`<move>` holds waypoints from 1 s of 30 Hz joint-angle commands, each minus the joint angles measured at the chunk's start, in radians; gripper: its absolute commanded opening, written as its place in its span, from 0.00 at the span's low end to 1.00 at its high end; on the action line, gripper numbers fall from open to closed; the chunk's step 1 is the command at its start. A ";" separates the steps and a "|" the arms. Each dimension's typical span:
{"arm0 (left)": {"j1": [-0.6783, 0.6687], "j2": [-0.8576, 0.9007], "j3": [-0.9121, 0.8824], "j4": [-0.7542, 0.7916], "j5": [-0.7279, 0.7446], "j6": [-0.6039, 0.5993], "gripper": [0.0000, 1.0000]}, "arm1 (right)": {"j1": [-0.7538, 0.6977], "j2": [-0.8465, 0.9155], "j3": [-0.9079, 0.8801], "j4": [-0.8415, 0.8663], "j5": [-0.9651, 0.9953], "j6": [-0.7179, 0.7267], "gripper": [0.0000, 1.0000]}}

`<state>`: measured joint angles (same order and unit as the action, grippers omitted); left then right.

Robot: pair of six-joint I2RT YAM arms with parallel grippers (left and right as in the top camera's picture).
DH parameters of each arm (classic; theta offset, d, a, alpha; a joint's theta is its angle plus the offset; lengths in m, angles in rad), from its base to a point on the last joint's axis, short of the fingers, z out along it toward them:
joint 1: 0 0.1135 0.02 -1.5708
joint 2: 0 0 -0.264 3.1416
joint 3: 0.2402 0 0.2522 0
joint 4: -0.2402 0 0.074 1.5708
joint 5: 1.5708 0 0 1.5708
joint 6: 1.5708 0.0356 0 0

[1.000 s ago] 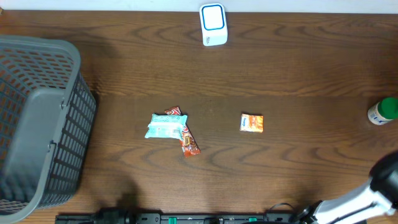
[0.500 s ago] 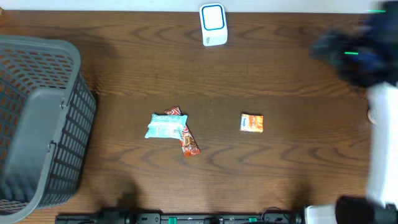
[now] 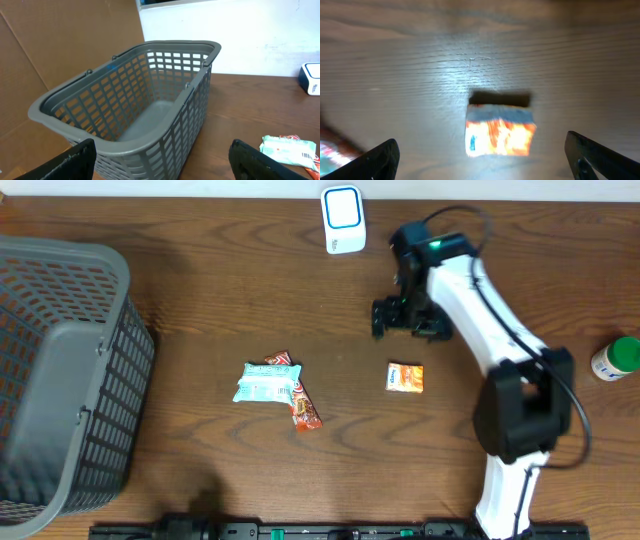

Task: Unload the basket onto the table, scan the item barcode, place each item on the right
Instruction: 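Reach the right gripper down onto the orange snack box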

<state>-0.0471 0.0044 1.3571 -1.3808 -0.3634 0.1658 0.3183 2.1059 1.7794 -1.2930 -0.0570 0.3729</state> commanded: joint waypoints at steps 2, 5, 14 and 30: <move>-0.003 -0.001 0.002 0.000 0.012 0.017 0.85 | 0.000 0.053 -0.013 -0.010 -0.005 -0.018 0.99; -0.003 -0.001 0.002 -0.003 0.012 0.017 0.85 | 0.006 0.055 -0.050 0.016 0.000 -0.019 0.99; -0.003 -0.001 0.002 -0.003 0.012 0.017 0.85 | 0.006 0.054 -0.269 0.171 -0.005 -0.011 0.99; -0.003 -0.001 0.002 -0.018 0.012 0.017 0.85 | -0.002 0.051 -0.352 0.208 -0.037 -0.011 0.55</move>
<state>-0.0471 0.0048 1.3571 -1.3937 -0.3634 0.1658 0.3180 2.1136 1.4582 -1.0874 -0.0597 0.3660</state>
